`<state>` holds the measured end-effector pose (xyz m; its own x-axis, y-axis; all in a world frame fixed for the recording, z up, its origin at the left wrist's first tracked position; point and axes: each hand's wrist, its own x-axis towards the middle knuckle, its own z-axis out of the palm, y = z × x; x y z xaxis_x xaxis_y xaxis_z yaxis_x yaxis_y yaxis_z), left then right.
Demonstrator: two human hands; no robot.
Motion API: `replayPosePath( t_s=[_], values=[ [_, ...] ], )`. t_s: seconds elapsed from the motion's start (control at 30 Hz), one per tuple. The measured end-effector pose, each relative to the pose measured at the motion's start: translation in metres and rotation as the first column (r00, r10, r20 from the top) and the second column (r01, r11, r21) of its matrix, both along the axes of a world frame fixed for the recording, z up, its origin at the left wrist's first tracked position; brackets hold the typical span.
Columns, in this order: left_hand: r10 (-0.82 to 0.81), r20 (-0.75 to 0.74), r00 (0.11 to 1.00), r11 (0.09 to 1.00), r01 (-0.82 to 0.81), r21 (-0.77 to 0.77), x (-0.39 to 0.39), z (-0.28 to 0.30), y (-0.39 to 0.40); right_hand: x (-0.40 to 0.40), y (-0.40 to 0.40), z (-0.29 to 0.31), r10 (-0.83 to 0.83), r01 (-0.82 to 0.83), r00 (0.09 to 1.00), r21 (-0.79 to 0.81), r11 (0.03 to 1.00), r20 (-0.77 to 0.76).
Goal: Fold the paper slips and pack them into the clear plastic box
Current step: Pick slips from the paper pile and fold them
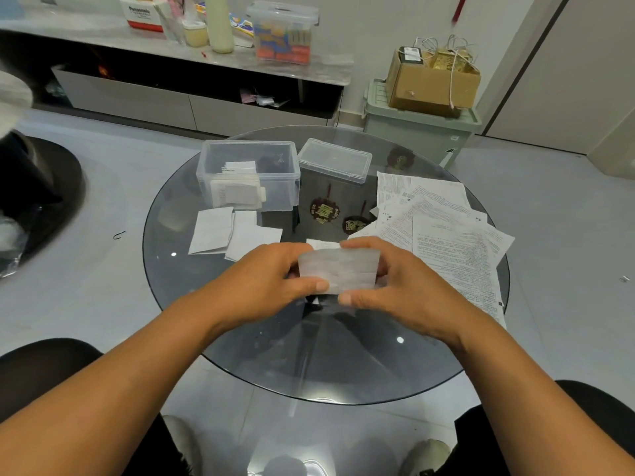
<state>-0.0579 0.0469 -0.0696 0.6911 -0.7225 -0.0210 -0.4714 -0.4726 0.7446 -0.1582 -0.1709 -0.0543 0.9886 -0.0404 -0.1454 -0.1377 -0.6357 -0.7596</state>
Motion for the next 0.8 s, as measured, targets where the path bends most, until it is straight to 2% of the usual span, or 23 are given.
replayPosePath(
  t_s=[0.1,0.37,0.43,0.5,0.6,0.7,0.8],
  values=[
    [0.049,-0.007,0.999,0.999,-0.048,0.020,-0.004,-0.004,-0.006,0.003,-0.003,-0.002,-0.125,0.127,0.992,-0.090,0.988,0.027],
    [0.169,0.193,0.967,0.982,-0.183,0.057,-0.005,-0.010,-0.019,0.006,0.011,-0.014,-0.265,0.284,0.957,-0.180,0.942,0.121],
    [0.112,0.293,0.950,0.983,-0.148,0.105,-0.001,-0.011,-0.017,0.005,0.011,-0.012,-0.312,0.344,0.937,-0.250,0.905,0.157],
    [-0.035,0.419,0.907,0.977,-0.057,0.205,0.001,-0.010,-0.016,0.004,0.010,-0.008,-0.330,0.367,0.928,-0.289,0.884,0.170],
    [-0.163,0.484,0.860,0.948,0.001,0.317,0.000,-0.008,-0.015,0.002,0.007,-0.004,-0.342,0.364,0.930,-0.194,0.911,0.136],
    [-0.177,0.495,0.850,0.940,-0.003,0.342,-0.001,-0.007,-0.013,0.003,0.009,-0.002,-0.325,0.325,0.944,0.009,0.946,0.046],
    [-0.156,0.490,0.858,0.946,-0.014,0.325,-0.001,-0.008,-0.014,0.003,0.010,-0.003,-0.257,0.252,0.965,0.085,0.964,0.056]
  ],
)
